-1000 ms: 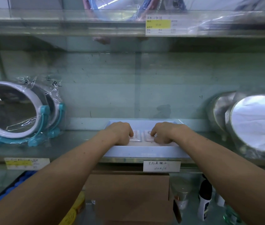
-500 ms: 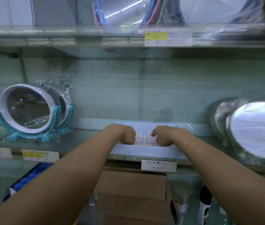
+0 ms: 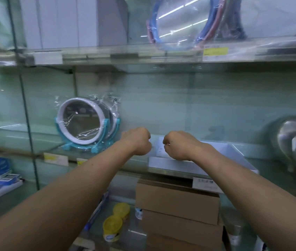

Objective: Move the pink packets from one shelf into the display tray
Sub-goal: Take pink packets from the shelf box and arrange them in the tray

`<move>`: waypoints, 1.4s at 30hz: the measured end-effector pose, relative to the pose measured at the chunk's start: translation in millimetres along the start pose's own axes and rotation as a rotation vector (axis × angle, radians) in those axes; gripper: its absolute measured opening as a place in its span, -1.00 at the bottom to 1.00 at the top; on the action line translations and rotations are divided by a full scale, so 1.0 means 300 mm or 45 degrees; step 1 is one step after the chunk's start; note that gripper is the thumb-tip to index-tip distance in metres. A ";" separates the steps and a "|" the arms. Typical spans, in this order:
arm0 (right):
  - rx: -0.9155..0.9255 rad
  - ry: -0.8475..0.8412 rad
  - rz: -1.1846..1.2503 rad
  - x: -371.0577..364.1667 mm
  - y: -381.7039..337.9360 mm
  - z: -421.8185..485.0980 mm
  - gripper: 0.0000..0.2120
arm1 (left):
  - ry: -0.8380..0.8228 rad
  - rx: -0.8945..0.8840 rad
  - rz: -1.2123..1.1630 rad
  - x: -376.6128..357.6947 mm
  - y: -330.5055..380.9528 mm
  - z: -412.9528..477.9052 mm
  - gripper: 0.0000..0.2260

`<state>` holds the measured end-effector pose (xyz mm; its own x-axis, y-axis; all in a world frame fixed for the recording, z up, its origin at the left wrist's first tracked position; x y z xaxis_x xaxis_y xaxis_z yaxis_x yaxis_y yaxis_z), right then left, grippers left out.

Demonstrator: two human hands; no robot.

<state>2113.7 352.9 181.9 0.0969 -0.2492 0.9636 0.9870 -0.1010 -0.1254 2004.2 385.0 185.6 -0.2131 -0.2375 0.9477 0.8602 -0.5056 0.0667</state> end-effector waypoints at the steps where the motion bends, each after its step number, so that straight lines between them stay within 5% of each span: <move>1: 0.015 -0.003 -0.013 0.002 -0.053 -0.012 -0.86 | 0.004 0.009 0.016 0.015 -0.037 -0.027 -0.63; 5: 0.073 -0.003 -0.043 -0.008 -0.276 -0.059 -0.74 | -0.010 0.035 0.069 0.070 -0.197 -0.143 -0.63; 8: 0.146 0.011 -0.025 -0.017 -0.459 -0.101 -0.90 | -0.028 0.079 0.088 0.109 -0.337 -0.240 -0.66; 17: 0.220 0.024 -0.022 -0.048 -0.934 -0.176 -0.92 | -0.059 0.184 0.176 0.215 -0.724 -0.483 -0.63; 22: 0.259 0.055 0.004 -0.051 -1.127 -0.189 -0.79 | -0.088 0.249 0.198 0.266 -0.904 -0.578 -0.58; 31: 0.354 0.049 -0.035 -0.067 -1.417 -0.118 -0.93 | -0.157 0.414 0.204 0.304 -1.246 -0.669 -0.43; 36: 0.400 0.029 -0.049 -0.115 -1.571 -0.030 -0.74 | -0.205 0.524 0.186 0.298 -1.463 -0.686 -0.33; 42: 0.457 -0.049 -0.008 -0.181 -1.745 0.075 -0.92 | -0.218 0.598 0.230 0.302 -1.699 -0.648 -0.21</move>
<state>1594.8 441.0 200.6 0.0889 -0.2125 0.9731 0.9691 0.2443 -0.0352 1456.6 460.1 176.8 0.0026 -0.1282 0.9918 0.9994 -0.0338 -0.0070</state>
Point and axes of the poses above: each hand's wrist, its own z-axis towards the middle knuckle, its own x-axis out of the back of the hand, y = z × x, the point moved 9 cm from there along z, towards the middle knuckle, and after that the axes turned 13 degrees about -x, right-handed, at the moved point
